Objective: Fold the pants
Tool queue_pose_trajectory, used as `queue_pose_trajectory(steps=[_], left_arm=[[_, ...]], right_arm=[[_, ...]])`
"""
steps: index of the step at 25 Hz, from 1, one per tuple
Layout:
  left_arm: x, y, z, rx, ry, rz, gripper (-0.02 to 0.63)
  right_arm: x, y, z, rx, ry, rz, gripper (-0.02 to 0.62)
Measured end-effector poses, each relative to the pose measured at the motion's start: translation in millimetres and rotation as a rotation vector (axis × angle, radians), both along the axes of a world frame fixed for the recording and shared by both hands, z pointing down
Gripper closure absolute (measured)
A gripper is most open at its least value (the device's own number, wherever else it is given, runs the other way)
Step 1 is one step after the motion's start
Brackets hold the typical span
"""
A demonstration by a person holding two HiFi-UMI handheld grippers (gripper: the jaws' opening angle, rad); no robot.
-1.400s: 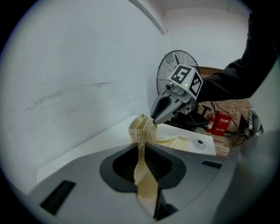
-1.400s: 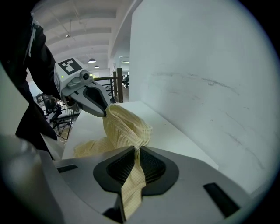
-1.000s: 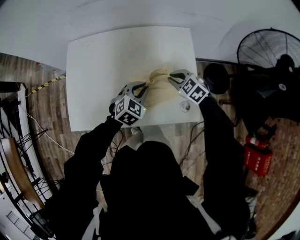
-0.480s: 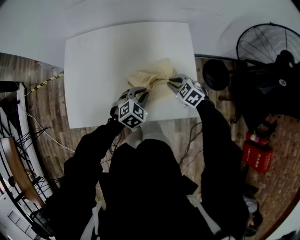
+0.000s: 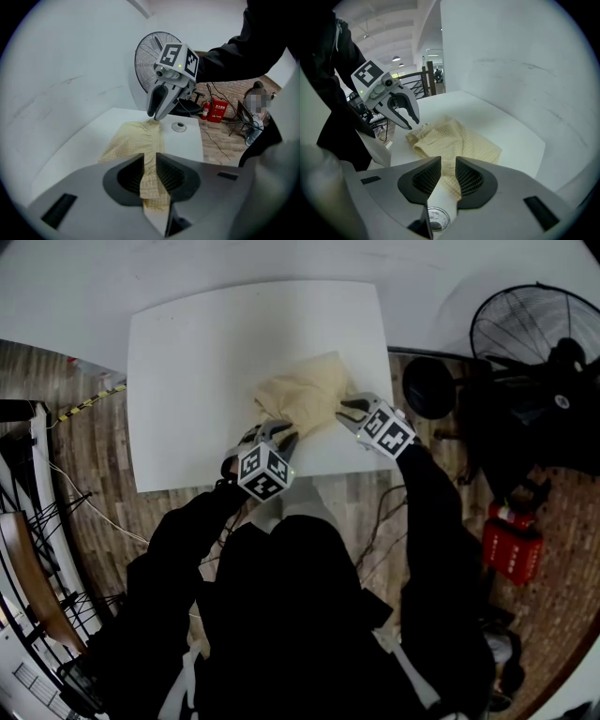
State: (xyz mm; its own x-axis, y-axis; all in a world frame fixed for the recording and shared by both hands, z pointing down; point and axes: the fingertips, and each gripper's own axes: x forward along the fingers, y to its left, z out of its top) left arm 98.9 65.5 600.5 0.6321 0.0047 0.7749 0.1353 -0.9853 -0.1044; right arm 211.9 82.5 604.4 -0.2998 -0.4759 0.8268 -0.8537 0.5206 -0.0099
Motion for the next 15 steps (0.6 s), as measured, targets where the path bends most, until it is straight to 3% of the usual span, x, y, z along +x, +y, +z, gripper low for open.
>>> queue_pose_trajectory(steps=[6, 15], left_arm=[[-0.4, -1.9, -16.8, -0.008, 0.045, -0.045, 0.548], [-10.3, -16.6, -52.5, -0.094, 0.132, -0.17, 0.548]], right_arm=[[-6.3, 0.7, -18.0, 0.044, 0.006, 0.019, 0.517], [-21.4, -4.0, -46.6, 0.171, -0.076, 0.148, 0.517]])
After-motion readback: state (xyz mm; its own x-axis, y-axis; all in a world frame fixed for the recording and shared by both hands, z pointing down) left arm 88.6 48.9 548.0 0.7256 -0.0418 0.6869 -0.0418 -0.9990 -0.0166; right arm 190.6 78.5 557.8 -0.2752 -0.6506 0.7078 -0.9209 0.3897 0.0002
